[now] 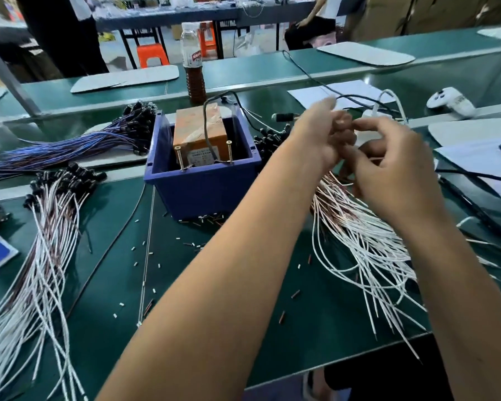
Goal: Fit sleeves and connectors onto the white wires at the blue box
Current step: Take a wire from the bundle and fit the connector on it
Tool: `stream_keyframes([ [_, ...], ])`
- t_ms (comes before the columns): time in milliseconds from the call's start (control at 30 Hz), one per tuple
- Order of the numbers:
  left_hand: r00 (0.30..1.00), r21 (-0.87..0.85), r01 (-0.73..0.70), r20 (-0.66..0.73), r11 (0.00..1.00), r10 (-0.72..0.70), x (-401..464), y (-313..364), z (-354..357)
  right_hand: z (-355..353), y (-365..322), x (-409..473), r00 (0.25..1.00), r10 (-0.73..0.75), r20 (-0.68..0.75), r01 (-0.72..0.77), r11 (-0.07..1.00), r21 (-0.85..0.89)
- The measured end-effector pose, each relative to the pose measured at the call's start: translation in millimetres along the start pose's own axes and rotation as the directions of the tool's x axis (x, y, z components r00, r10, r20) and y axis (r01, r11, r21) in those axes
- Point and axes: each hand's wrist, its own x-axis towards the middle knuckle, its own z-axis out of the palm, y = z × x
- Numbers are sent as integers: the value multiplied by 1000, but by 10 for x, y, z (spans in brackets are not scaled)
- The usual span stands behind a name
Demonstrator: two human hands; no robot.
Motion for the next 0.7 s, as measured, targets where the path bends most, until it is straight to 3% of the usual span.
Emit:
stream_keyframes([
  [100, 992, 200, 10, -128, 980, 16, 44, 56, 49, 53, 82, 72, 995, 60, -83, -60, 998, 13],
  [167, 968, 243, -37, -234, 969, 95, 97, -11, 76, 142, 117, 106, 994, 63, -93, -69, 996, -61],
  [233, 954, 301, -76, -255, 951, 157, 161, -132, 43, 239, 138, 110, 996, 66, -65, -73, 990, -124],
  [333, 903, 579, -115, -277, 807, 327, 329, -261, -115, 337, 204, 75, 997, 79, -2, -78, 971, -228],
  [400, 871, 721, -47, -309, 691, 381, 405, -261, -215, 362, 254, 62, 990, 131, 55, -112, 955, -273],
  [533, 891, 858, 15, -245, 514, 382, 520, -245, -338, 340, 300, 31, 967, 195, 164, -110, 900, -422],
  [700, 801, 890, 19, -286, 455, 525, 637, -259, -473, 246, 290, -21, 963, 153, 221, -4, 831, -556],
])
